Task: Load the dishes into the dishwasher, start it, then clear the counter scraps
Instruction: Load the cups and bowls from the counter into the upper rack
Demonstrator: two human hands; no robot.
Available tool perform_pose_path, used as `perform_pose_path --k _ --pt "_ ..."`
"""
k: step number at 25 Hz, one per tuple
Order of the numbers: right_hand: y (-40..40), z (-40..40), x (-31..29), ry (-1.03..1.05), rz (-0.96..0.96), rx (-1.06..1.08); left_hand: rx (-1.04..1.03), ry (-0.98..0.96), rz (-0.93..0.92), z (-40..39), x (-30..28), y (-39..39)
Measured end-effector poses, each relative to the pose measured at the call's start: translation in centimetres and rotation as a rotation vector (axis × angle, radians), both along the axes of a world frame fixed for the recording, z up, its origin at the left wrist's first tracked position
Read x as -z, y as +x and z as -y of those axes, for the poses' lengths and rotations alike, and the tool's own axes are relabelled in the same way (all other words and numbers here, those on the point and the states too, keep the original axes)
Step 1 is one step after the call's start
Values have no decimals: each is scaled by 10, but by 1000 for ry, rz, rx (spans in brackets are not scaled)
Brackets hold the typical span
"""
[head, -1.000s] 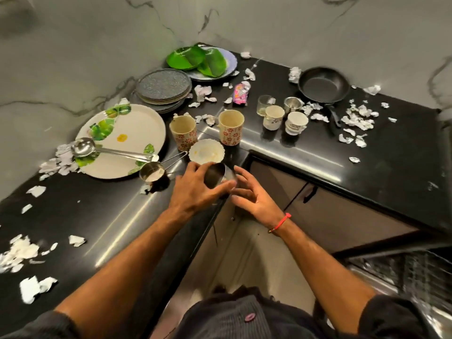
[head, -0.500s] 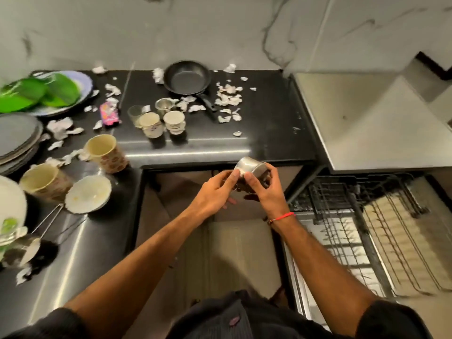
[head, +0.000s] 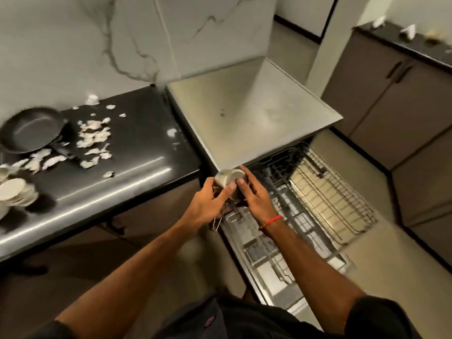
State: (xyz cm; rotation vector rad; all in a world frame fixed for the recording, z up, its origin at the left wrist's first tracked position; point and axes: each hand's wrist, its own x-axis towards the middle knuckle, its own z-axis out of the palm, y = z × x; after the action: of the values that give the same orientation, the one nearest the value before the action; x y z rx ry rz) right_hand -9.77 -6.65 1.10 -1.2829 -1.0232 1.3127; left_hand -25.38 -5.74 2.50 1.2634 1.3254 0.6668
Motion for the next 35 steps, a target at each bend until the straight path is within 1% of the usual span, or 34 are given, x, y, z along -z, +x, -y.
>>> perform_pose_path --k 2,5,6,9,11,14,17,20,24,28,29,33,35 --pt "51 -5 3 -37 38 28 11 -50 29 -19 8 51" --pt "105 3 13 -91 140 59 -61 -149 92 -47 16 112" --pt "120 8 17 -120 142 74 -76 -185 105 -57 15 130" --pt "151 21 37 -257 69 108 -74 -338 157 -78 21 174" --pt "162 22 49 -299 18 143 -23 -445 163 -87 28 196" --pt "175 17 65 -342 -59 284 54 -582 149 -101 46 218" --pt "198 5 77 -426 -93 418 189 -698 114 -123 62 240" --pt "222 -15 93 -543 -101 559 285 -683 -45 -153 78 256" --pt "251 -56 125 -667 -81 666 354 -598 -191 -192 99 270" --pt "277 -112 165 -767 -185 766 436 -484 -349 -218 125 286" --pt "282 -126 174 -793 -171 767 448 -459 -358 -221 129 290" --pt "301 -165 221 -896 93 744 503 -414 -395 -227 149 297" --pt "306 -170 242 -931 94 694 522 -425 -416 -228 157 297"
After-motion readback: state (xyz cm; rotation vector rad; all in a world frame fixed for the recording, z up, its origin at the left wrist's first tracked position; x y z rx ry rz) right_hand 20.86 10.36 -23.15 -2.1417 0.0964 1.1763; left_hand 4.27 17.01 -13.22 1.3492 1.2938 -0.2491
